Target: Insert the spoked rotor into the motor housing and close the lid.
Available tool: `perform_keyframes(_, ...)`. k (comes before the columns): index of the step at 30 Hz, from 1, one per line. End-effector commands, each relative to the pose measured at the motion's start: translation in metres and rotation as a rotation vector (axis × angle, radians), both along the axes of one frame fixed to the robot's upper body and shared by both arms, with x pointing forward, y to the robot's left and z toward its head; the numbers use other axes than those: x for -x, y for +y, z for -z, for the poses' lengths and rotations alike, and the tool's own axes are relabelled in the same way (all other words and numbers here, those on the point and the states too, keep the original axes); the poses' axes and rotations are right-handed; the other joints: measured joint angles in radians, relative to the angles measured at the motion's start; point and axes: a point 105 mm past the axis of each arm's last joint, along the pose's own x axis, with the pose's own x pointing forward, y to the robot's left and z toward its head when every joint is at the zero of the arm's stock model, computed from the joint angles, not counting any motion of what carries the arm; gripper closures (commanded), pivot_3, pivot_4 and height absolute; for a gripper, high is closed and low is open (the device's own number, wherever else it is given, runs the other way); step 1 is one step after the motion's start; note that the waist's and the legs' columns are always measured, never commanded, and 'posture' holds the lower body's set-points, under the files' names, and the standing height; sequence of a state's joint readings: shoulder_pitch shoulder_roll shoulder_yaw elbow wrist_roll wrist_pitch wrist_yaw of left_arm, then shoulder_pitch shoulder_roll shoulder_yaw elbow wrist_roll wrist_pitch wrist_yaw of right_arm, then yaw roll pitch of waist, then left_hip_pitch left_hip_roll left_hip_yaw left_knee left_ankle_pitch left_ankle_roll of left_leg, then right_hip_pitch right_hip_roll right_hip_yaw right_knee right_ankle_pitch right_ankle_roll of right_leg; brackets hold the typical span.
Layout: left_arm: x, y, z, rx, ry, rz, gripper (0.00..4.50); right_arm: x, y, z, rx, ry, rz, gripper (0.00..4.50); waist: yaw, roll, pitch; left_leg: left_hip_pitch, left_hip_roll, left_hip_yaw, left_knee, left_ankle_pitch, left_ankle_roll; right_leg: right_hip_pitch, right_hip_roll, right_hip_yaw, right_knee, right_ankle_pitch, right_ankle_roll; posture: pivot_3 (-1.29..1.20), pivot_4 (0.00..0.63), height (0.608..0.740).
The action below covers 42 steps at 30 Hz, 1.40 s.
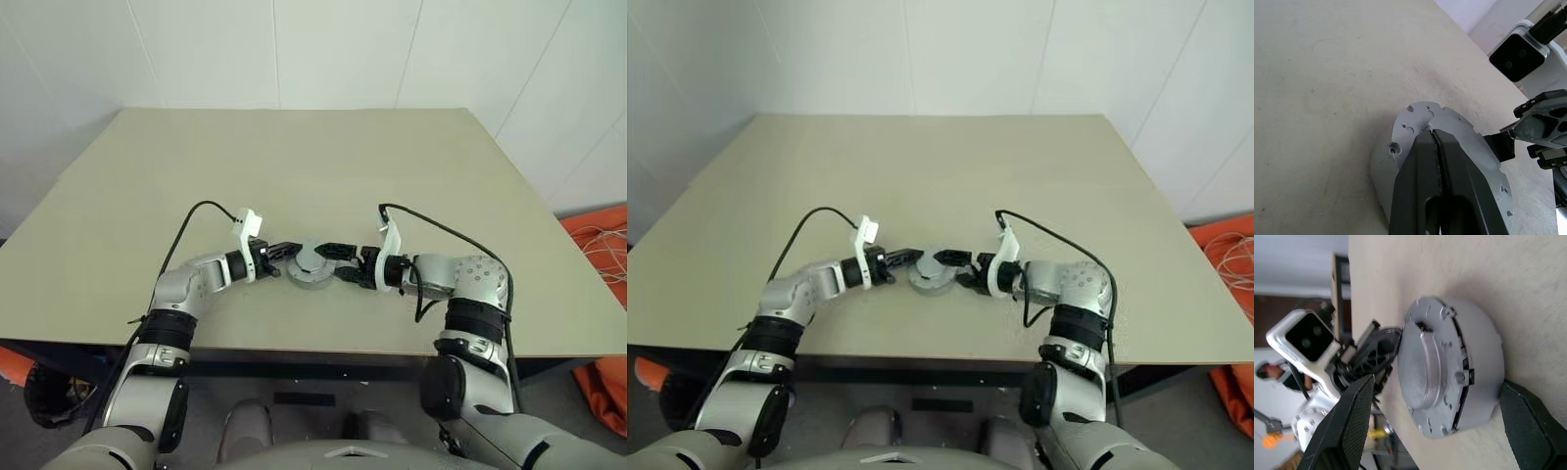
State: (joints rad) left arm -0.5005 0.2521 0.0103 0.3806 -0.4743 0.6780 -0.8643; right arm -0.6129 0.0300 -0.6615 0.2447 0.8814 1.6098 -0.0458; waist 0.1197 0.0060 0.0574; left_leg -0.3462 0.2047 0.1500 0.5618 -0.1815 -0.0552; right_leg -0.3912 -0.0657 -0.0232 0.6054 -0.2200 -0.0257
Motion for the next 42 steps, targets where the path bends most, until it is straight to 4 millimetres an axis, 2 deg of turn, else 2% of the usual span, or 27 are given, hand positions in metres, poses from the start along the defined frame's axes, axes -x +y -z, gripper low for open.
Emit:
perform_keyframes(1,0.007,-0.006,0.010,-0.024,0.041,0.031,4.50,0.003,0.018,-0.002,-0.090,0.036,-0.012,0.03,-0.003,0.000,0.000,0.001,0.000,0.000,0.000,0.000,0.000,0.000,0.000,0.000,0.000,0.000,0.000,0.00,0.000,0.740)
perform_keyframes(7,0.006,-0.007,0.009,-0.022,0.038,0.027,4.50,0.006,0.029,-0.004,-0.160,0.066,-0.018,0.03,-0.017,0.001,0.000,0.002,0.000,0.000,-0.002,0.002,-0.003,0.000,0.000,0.000,0.000,0.000,0.000,0.00,0.000,0.740)
perform_keyframes(20,0.008,-0.008,0.011,-0.018,0.045,0.020,4.50,0.006,0.040,-0.037,-0.339,0.011,-0.078,0.03,-0.024,0.001,-0.001,-0.003,0.000,0.000,-0.005,0.003,-0.005,-0.007,0.005,0.000,0.001,-0.001,-0.002,0.00,0.000,0.740)
perform_keyframes(32,0.008,-0.008,0.012,-0.020,0.046,0.018,4.50,0.006,0.039,-0.023,-0.217,0.061,-0.048,0.03,-0.024,0.001,-0.001,-0.003,0.000,0.000,-0.005,0.003,-0.006,-0.007,0.005,0.000,0.001,-0.001,-0.001,0.00,0.000,0.740)
perform_keyframes(39,0.008,-0.008,0.013,-0.017,0.047,0.013,4.50,0.001,0.043,-0.028,-0.216,0.059,-0.029,0.03,-0.024,0.001,-0.001,-0.003,0.001,0.000,-0.005,0.004,-0.006,-0.007,0.005,0.000,0.001,-0.001,-0.001,0.00,0.000,0.740)
perform_keyframes(40,0.008,-0.008,0.013,-0.016,0.047,0.013,4.50,0.000,0.043,-0.029,-0.218,0.058,-0.022,0.41,-0.024,0.001,-0.001,-0.003,0.001,0.000,-0.005,0.004,-0.006,-0.007,0.005,0.000,0.001,-0.001,-0.001,0.00,0.000,0.740)
perform_keyframes(42,0.008,-0.008,0.014,-0.016,0.048,0.012,4.50,-0.002,0.042,-0.030,-0.216,0.057,-0.011,0.90,-0.024,0.001,-0.001,-0.003,0.001,0.000,-0.005,0.004,-0.007,-0.008,0.005,0.000,0.001,-0.001,-0.001,0.00,0.000,0.740)
